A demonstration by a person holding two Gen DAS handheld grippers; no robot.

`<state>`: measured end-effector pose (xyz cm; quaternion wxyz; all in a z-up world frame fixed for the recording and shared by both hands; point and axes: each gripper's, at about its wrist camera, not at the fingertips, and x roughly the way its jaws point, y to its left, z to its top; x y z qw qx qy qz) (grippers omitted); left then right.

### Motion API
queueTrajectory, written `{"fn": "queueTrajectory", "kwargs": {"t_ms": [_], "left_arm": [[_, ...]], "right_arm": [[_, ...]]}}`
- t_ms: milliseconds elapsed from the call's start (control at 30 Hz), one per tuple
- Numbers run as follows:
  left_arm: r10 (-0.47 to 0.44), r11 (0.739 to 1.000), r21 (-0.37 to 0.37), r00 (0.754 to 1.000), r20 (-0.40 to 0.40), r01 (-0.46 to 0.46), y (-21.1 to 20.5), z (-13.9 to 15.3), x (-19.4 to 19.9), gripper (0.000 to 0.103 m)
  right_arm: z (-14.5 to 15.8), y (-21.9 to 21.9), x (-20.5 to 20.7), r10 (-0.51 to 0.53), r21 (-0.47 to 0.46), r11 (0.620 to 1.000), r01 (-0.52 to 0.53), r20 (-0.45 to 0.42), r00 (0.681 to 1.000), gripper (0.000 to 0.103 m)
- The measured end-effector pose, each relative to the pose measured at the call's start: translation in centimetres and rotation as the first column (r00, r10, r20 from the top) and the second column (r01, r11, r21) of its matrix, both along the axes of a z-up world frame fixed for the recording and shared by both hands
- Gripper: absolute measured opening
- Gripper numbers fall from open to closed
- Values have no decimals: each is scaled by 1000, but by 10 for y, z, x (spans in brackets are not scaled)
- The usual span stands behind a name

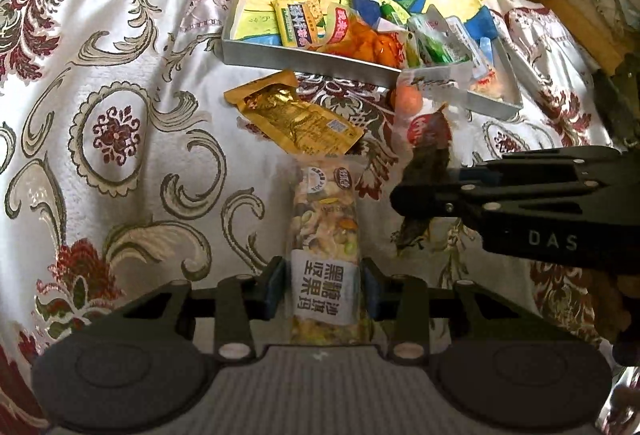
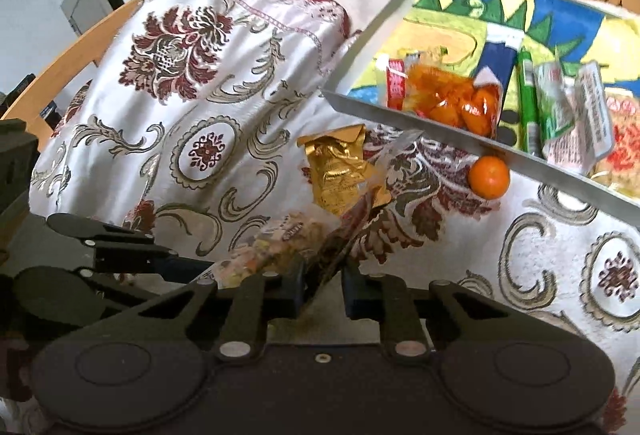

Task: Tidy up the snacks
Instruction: 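Grasp nut-mix bag with left tool while right grasps small dark red-labeled bag, then carry nut-mix bag with left tool while right carries dark bag over tray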

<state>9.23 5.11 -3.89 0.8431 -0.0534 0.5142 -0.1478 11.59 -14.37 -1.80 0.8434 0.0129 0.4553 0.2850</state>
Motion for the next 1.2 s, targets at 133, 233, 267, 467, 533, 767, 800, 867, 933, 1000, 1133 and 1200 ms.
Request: {"fn": "queueTrajectory", "kwargs": {"t_ms": [133, 233, 267, 467, 533, 767, 800, 867, 933, 1000, 1133, 1200], "left_arm": [[2, 1000, -12, 1000, 10, -2, -5, 3, 0, 43], [4, 1000, -20, 1000, 19, -4, -9, 5, 0, 43], [6, 1000, -25, 1000, 19, -6, -12, 6, 0, 43], [0, 996, -85, 1000, -16, -2, -28, 8, 3, 43], [-13, 995, -95, 1000, -9, 12, -36, 10, 5, 43], [-39, 993, -108, 998, 51, 44, -65, 26, 21, 43], [-38, 993, -111, 997, 64, 45, -69, 29, 24, 43], [-36, 992, -119, 995, 98, 48, -76, 37, 33, 43], [-40, 992, -114, 990, 138, 56, -82, 46, 42, 43], [-62, 993, -89, 982, 179, 79, -89, 57, 54, 43], [-99, 993, -40, 966, 239, 112, -103, 77, 89, 43], [-79, 994, -59, 970, 228, 95, -110, 83, 112, 43]], "right_arm": [[8, -11, -3, -10, -5, 1000, 10, 23, 1000, 19], [10, -23, -4, -29, -10, 1000, 29, 27, 999, 19], [11, -27, -4, -36, -12, 999, 36, 29, 999, 19], [17, -46, -9, -61, -25, 998, 62, 41, 997, 19], [20, -55, -10, -75, -27, 997, 77, 46, 996, 19], [34, -90, -1, -149, -22, 988, 151, 87, 985, 18], [36, -94, 2, -159, -19, 987, 162, 94, 983, 18], [42, -104, 9, -181, -8, 983, 183, 118, 976, 18], [50, -114, 17, -199, 3, 980, 200, 151, 968, 18], [55, -122, 26, -213, 7, 977, 215, 180, 960, 18], [64, -142, 50, -262, 18, 964, 264, 208, 943, 19], [67, -150, 64, -281, 19, 959, 284, 220, 934, 19]]}}
